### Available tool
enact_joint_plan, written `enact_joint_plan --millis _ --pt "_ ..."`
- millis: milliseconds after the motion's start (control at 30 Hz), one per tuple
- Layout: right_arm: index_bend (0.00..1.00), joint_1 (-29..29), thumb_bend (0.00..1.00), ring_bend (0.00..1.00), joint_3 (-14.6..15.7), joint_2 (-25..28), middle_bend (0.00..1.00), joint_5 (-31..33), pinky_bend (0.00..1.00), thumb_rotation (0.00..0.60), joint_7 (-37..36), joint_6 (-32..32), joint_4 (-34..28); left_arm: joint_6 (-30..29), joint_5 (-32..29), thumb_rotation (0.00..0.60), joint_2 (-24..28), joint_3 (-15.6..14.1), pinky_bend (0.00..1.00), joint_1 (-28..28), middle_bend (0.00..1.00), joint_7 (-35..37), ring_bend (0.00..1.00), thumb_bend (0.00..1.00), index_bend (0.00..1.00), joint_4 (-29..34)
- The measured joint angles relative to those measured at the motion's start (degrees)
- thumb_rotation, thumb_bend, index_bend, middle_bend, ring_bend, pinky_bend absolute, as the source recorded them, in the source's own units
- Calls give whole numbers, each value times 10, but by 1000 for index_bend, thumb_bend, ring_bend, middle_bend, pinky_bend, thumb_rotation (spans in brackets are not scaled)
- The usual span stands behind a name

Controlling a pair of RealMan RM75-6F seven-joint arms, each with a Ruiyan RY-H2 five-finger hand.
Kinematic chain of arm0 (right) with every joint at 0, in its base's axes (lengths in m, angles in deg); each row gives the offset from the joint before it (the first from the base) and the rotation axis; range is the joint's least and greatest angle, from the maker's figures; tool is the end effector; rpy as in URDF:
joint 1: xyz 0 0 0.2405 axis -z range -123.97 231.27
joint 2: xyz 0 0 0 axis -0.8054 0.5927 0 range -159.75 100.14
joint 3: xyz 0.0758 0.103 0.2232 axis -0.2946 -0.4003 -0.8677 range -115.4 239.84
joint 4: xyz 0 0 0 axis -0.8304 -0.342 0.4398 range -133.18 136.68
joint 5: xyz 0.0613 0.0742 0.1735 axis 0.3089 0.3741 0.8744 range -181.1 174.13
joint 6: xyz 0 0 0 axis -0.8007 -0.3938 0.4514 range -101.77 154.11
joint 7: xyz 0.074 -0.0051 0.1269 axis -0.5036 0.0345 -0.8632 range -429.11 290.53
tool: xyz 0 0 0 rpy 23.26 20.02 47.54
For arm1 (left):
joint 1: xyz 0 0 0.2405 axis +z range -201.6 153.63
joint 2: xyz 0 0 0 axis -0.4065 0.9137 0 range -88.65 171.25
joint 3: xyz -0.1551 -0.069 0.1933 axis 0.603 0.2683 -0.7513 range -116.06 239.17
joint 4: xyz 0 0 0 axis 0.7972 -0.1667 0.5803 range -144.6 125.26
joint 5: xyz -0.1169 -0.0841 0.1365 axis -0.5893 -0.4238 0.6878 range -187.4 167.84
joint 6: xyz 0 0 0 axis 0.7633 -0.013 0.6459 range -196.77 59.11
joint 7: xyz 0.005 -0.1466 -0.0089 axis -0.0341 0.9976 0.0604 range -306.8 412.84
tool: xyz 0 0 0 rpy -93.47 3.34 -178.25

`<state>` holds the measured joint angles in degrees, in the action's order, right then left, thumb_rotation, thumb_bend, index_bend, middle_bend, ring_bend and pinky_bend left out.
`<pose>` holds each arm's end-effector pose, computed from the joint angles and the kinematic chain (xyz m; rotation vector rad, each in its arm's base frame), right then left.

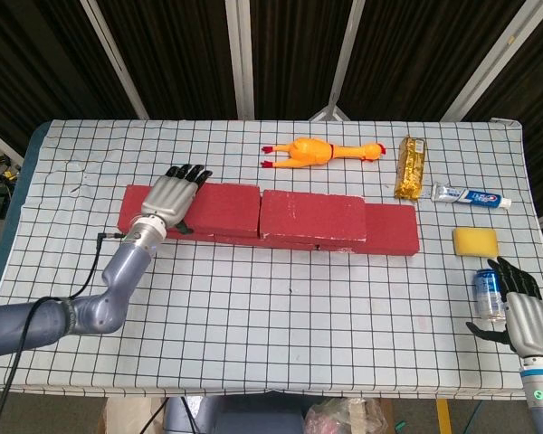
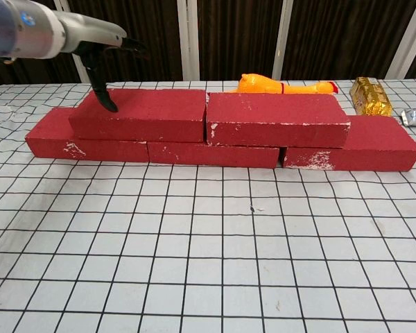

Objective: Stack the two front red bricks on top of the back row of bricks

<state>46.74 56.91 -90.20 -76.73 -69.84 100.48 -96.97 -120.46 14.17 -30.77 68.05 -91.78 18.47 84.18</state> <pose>-0.3186 -0.1970 0.1714 1.2795 -1.1377 0.7976 -0.0829 0.4146 0.0713 -1.8222 -0.8974 -0.6568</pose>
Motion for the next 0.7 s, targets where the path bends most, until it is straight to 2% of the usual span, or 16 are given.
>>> enact_joint_plan --millis 167,333,433,533,700 --pt "45 -2 162 0 1 -13 0 -15 0 600 15 10 14 -69 93 600 87 -20 90 85 0 50 0 0 41 131" --pt "45 -5 162 0 1 -32 0 -29 0 600 27 21 35 -160 246 600 130 -80 91 198 0 85 0 0 54 178" --pt "45 -6 162 0 -1 -44 0 -38 0 600 35 34 49 -234 347 600 130 -119 93 282 0 116 0 0 62 174" --pt "45 -5 162 0 -1 -53 0 -46 0 600 38 42 60 -306 434 600 113 -152 93 367 0 153 0 0 67 141" --pt "45 -5 161 0 -1 -58 0 -51 0 600 40 46 64 -379 497 600 66 -177 91 461 0 202 0 0 84 55"
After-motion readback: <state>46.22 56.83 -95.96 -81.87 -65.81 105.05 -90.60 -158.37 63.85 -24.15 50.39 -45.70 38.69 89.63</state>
